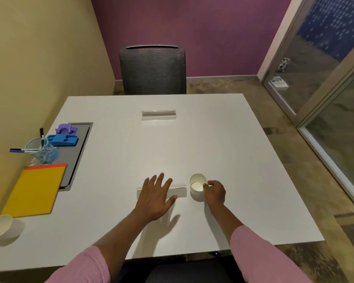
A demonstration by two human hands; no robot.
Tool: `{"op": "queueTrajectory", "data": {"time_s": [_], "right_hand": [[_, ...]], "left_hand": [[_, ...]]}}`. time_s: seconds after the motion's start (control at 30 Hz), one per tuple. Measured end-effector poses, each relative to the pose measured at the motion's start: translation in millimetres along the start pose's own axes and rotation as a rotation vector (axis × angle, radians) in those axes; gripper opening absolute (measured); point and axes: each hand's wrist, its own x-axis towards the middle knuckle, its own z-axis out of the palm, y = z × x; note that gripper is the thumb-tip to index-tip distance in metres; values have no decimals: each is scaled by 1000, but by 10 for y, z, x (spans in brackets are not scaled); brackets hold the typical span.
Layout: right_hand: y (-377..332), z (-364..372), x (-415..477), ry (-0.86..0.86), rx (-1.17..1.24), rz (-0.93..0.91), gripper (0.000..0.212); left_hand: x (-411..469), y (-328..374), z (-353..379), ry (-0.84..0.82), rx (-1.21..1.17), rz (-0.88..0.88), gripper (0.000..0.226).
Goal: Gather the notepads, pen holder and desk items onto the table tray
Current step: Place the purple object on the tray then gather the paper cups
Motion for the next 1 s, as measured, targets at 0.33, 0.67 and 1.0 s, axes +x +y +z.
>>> {"op": "queueTrajectory", "data": {"time_s": [0.33, 0.67, 1.0], "right_hand": [[84, 72, 31, 14, -67, 32, 17], [59, 60, -20, 11, -52, 29, 21], [-99, 155, -297, 259, -347, -68, 47]], "left_hand": [[-38, -24, 10, 33, 16, -3, 66], [-102, -89, -39, 53, 24, -27, 65], [-308, -310, -155, 68, 38, -77, 64]]}}
